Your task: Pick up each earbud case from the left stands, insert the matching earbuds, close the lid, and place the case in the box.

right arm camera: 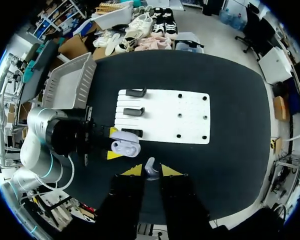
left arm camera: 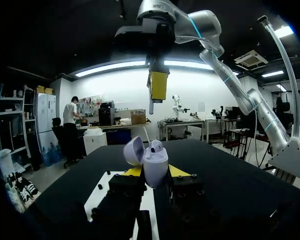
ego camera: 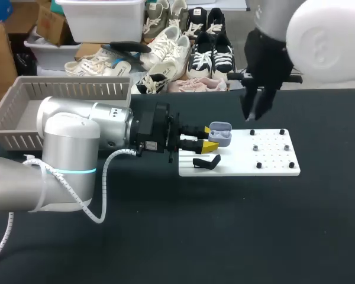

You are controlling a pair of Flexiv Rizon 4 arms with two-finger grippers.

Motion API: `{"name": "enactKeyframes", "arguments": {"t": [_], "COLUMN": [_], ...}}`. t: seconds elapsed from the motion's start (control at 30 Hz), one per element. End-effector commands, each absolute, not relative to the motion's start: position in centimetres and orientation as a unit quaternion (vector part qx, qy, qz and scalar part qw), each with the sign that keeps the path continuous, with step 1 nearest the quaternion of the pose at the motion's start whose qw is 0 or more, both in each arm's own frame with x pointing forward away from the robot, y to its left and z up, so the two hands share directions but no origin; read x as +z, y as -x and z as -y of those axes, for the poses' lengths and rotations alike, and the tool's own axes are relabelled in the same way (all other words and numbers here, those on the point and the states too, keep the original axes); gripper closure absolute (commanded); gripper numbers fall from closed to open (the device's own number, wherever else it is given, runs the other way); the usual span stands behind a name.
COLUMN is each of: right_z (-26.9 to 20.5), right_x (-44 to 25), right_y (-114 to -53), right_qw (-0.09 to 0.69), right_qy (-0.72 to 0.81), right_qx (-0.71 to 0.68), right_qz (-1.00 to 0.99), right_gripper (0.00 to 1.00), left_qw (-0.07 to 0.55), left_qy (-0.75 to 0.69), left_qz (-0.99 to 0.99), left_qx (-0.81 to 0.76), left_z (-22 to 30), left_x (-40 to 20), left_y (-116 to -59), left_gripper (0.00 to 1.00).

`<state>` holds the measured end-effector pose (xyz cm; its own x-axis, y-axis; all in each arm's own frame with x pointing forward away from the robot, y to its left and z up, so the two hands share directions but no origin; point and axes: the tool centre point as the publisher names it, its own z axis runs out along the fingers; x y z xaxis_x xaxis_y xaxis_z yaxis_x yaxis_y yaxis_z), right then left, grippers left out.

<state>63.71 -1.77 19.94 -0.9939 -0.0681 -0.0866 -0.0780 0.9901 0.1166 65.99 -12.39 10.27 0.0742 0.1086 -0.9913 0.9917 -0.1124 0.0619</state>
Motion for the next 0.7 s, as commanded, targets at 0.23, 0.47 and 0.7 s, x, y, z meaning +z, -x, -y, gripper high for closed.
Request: {"name": "enactKeyframes", "arguments": {"t": [0.23,0.47,0.7], "right_z": [-2.3,-3.8,-3.8], "right_x": [20.4,20.6,20.6], "right_y": [-62.1,-61.8,-61.8], "right_qw": [0.023,0.019,0.019], "right_qy": [0.106,0.148,0.148], "right_qx": [0.055,0.061,0.061], "right_qz": [-0.993,-0.987,-0.987], "right_gripper": [1.00,1.00,1.00], "left_qw": [0.462,0.462,0.462], "left_qy": [-0.570,-0.570,-0.570], "left_qz": [-0.483,-0.483,-0.483], "left_qx": [-0.479,-0.479,-0.479], "left_z": [12.4,12.4,12.4], "left_x": [10.2,10.2,10.2], "left_y": [-65.9,-65.9,-65.9], "left_gripper": [1.00,1.00,1.00]}}
